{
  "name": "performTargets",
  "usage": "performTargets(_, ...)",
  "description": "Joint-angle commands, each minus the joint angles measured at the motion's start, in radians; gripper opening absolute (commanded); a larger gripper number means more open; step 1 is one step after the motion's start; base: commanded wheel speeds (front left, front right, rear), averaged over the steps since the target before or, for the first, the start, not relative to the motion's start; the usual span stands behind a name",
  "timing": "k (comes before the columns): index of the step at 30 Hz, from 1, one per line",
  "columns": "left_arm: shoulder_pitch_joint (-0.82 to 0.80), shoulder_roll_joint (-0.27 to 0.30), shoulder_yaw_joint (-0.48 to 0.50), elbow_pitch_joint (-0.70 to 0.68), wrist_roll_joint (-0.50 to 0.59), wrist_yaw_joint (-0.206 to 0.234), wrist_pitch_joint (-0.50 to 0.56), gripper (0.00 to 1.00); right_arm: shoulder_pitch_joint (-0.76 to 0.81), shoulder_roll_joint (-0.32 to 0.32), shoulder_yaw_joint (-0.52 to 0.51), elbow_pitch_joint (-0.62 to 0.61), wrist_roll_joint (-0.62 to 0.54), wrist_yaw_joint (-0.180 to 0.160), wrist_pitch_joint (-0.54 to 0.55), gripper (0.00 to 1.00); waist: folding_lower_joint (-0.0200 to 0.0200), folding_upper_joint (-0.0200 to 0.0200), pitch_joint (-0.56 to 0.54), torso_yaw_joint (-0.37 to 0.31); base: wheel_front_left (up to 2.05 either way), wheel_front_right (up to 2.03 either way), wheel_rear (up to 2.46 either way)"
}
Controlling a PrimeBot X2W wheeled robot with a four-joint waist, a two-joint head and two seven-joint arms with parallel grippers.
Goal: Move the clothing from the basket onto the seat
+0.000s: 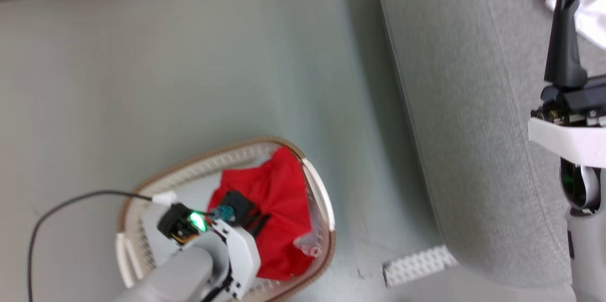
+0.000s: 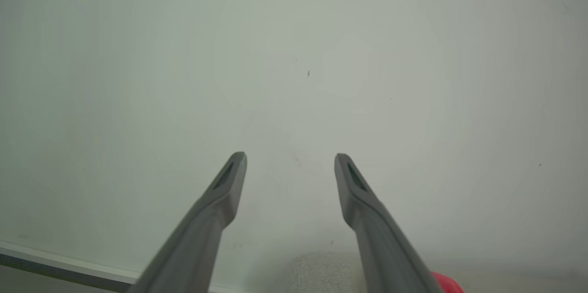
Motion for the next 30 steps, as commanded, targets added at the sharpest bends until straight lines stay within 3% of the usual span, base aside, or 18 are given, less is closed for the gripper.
performTargets(1, 0.020, -0.005, -0.002, -0.008, -0.017, 0.001, -0.003, 0.00, 0.020, -0.012, -0.002, 0.009, -0.002, -0.003, -0.003, 1.00, 0.0001, 0.0000, -0.110, 0.061, 0.00, 0.00, 0.00)
performTargets(8, 0.060, -0.016, 0.032, -0.085, -0.043, 0.001, -0.010, 0.00, 0.085, -0.058, -0.006, 0.051, 0.020, -0.003, -0.003, 1.00, 0.0001, 0.0000, -0.264, 0.115, 0.00, 0.00, 0.00)
performTargets(18, 0.158, 0.009, 0.218, -0.276, 0.070, 0.018, -0.010, 0.00, 0.220, -0.088, -0.036, 0.090, 0.065, -0.003, -0.003, 1.00, 0.0001, 0.0000, -0.458, 0.182, 0.00, 0.00, 0.00)
performTargets(30, 0.229, 0.081, 0.433, -0.523, 0.141, 0.080, -0.010, 0.00, 0.344, -0.095, 0.074, 0.161, 0.131, -0.003, -0.003, 1.00, 0.0001, 0.0000, -0.601, 0.203, 0.00, 0.00, 0.00)
